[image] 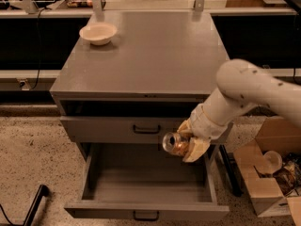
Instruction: Place orange can into middle drawer
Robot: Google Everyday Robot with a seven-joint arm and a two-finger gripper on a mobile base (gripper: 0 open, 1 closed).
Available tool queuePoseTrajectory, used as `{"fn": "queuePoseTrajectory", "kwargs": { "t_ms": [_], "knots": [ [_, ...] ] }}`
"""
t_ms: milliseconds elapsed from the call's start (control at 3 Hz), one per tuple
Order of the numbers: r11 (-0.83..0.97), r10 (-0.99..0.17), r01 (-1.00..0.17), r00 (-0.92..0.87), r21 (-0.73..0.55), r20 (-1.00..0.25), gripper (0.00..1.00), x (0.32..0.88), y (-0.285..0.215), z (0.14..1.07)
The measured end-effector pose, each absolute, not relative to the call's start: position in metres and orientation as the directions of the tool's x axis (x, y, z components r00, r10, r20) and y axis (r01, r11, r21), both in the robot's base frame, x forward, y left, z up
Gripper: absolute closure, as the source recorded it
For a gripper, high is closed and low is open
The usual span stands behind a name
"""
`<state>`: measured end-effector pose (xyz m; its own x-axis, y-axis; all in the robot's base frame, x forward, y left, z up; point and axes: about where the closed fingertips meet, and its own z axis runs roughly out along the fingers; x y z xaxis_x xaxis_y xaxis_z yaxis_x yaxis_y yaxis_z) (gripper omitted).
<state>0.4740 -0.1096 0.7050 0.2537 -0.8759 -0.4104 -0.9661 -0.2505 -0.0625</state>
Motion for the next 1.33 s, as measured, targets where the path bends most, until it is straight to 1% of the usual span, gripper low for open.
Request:
{"fn": "queuePoseTrajectory", "kwargs": {
  "t_ms": [333,667,1000,1333],
  "knots": [
    [-0.174,-0.745,-0.968,0.248,-0.179,-0.619,1.0,0.474,-0.089,0.678],
    [-0.05,-0.607,-0.965,0.233,-0.257,-0.76,1.0,0.471,-0.104,0.67],
    [0.047,-0.58,-0.954,0.214,-0.295,-0.786,1.0,0.455,-0.151,0.664],
    [0.047,-0.579,-0.955,0.212,-0.292,-0.787,1.0,0.455,-0.151,0.663]
  ]
}}
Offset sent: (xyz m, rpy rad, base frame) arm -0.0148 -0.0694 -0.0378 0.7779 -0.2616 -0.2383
